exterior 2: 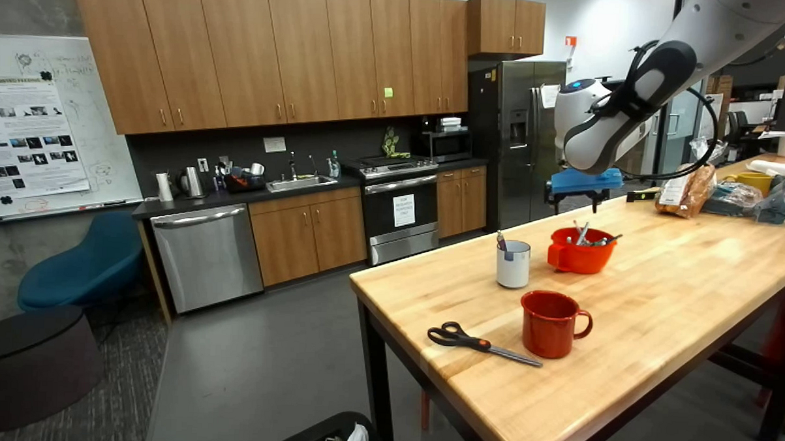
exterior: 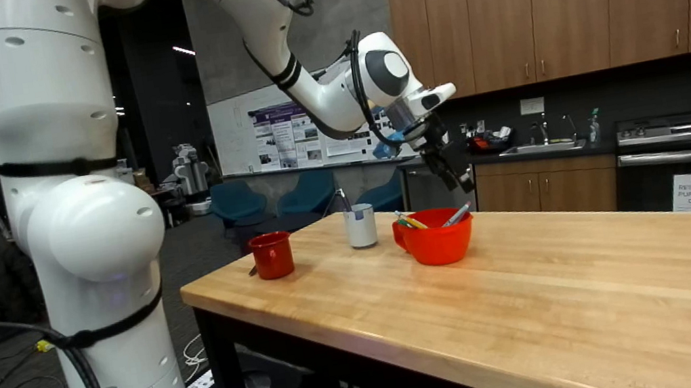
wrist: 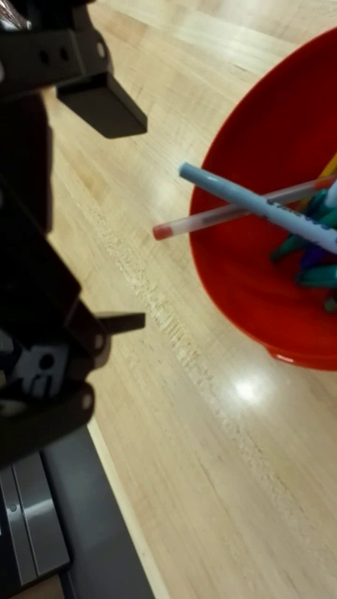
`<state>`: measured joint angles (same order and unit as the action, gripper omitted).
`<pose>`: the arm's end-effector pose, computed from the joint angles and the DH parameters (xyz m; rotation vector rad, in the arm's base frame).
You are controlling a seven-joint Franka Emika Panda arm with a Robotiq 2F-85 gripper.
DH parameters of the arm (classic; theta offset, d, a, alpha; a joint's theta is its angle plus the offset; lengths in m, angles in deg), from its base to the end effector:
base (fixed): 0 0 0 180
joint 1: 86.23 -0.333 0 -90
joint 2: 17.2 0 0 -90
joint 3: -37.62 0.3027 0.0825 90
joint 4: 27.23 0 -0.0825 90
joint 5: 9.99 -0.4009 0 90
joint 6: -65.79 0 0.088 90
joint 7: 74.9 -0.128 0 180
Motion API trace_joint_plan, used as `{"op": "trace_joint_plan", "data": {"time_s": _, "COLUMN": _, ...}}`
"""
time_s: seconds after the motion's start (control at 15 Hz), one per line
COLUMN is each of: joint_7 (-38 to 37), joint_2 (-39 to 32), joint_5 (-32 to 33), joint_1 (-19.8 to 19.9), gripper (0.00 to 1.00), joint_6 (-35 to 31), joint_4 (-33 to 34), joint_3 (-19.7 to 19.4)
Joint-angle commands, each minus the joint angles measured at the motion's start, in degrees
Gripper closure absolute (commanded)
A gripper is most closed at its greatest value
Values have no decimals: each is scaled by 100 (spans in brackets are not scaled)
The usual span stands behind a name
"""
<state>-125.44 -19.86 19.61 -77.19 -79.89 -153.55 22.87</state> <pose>0.5319 -0.2338 0.3470 2.5266 -1.2320 0.5127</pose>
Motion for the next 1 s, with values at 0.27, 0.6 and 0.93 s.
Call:
{"op": "trace_joint_plan", "data": {"time_s": 0.27, "joint_7": 42, "joint_2": 113, "joint_5": 25, "joint_1": 63, "gripper": 0, "joint_6": -155, "joint_4": -360, "joint_3": 98}}
{"op": "trace_joint_plan", "data": {"time_s": 0.6, "joint_7": -223, "joint_2": -31, "joint_5": 171, "joint_1": 92, "gripper": 0, "joint_6": -195, "joint_4": -278, "joint_3": 48}}
{"op": "trace_joint_plan", "data": {"time_s": 0.93, "joint_7": -863, "joint_2": -119, "joint_5": 336, "joint_1": 122, "gripper": 0, "joint_6": -138, "joint_4": -322, "joint_3": -39}}
